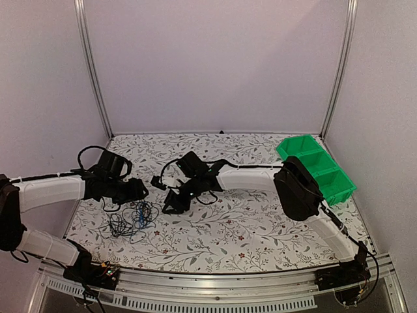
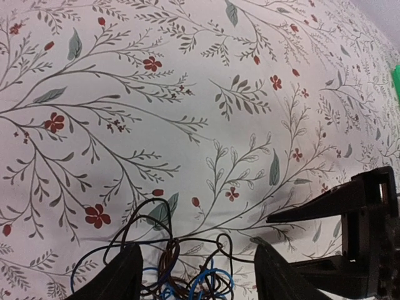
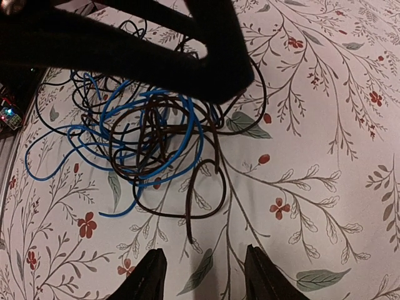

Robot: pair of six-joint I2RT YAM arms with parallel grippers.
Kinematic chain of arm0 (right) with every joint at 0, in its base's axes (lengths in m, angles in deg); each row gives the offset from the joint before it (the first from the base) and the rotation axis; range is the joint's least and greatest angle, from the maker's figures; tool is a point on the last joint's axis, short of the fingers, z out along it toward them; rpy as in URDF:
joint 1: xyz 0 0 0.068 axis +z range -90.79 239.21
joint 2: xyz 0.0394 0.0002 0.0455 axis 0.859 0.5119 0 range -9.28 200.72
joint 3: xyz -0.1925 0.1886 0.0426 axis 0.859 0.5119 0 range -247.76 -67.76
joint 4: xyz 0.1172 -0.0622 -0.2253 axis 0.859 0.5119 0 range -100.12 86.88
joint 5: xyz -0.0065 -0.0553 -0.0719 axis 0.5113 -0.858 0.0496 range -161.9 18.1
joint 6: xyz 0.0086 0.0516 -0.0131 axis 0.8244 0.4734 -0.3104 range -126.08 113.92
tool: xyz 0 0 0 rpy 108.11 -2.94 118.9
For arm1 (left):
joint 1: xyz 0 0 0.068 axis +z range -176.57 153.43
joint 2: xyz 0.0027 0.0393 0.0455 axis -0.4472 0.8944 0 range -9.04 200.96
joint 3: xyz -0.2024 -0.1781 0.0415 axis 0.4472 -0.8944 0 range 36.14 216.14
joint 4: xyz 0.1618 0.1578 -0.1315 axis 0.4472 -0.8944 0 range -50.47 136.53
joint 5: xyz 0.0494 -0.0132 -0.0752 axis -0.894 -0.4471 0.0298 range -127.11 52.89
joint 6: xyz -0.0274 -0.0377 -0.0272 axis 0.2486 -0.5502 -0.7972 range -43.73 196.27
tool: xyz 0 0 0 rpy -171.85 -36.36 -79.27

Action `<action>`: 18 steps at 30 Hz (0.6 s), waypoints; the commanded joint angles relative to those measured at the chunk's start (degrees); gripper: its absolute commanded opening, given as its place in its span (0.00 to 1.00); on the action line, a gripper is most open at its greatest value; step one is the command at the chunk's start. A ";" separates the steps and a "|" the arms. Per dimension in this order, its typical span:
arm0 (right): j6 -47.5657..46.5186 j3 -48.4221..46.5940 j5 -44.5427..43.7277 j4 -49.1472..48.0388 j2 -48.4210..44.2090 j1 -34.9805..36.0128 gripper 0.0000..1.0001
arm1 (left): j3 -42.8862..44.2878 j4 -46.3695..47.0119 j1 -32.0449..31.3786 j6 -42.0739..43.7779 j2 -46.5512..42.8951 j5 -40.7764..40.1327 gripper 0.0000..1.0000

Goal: Untangle the cables

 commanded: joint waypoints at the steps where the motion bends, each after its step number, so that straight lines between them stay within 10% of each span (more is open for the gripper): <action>1: 1.10 -2.56 2.06 -3.92 1.79 0.81 0.45 | -1.37 2.64 1.23 0.42 0.85 1.85 0.62; 18: -1.55 -3.81 4.37 -3.11 0.26 2.16 0.00 | -5.21 7.85 1.77 -0.33 5.01 6.82 0.60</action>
